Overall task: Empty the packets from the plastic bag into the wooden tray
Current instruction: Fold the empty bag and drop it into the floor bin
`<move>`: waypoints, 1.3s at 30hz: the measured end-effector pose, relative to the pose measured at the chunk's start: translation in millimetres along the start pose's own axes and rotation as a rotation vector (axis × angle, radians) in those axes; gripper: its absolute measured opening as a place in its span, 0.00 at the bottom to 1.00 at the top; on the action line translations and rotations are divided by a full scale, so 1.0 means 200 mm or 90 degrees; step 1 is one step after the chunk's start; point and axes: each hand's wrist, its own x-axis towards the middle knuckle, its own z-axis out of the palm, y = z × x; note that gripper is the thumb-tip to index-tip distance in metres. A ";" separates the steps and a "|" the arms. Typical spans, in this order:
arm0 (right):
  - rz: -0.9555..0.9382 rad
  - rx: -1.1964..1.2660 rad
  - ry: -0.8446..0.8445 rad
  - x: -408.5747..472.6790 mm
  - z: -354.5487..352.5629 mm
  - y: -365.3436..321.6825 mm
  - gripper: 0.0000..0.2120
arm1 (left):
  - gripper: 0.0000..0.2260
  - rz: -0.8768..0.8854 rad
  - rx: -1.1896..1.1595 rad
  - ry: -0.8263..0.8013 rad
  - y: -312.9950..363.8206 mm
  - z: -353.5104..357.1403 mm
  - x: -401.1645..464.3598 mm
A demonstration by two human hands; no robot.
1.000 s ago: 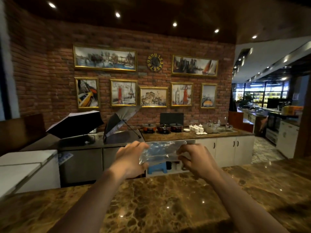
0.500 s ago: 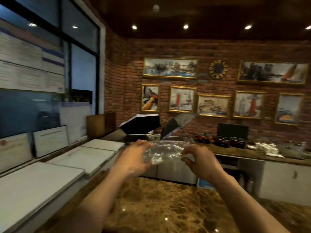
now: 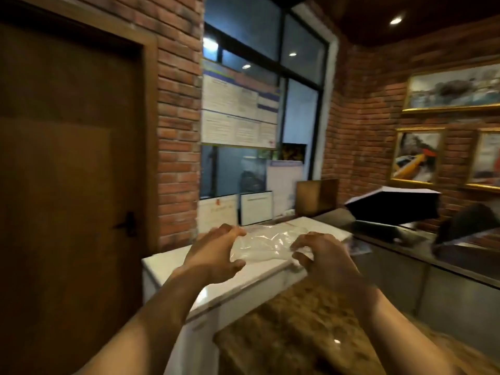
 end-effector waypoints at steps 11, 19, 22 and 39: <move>-0.209 0.203 -0.097 0.18 0.38 -0.59 0.07 | 0.30 -0.281 0.118 0.036 -0.34 -0.35 -0.63; -0.338 0.324 -0.121 0.05 0.50 -0.88 0.09 | 0.31 -0.404 0.228 0.051 -0.30 -0.43 -1.02; -0.365 0.325 -0.120 0.01 0.53 -0.97 0.08 | 0.29 -0.445 0.215 0.054 -0.32 -0.47 -1.13; -0.363 0.307 -0.110 0.02 0.61 -1.34 0.06 | 0.29 -0.410 0.247 0.111 -0.62 -0.56 -1.37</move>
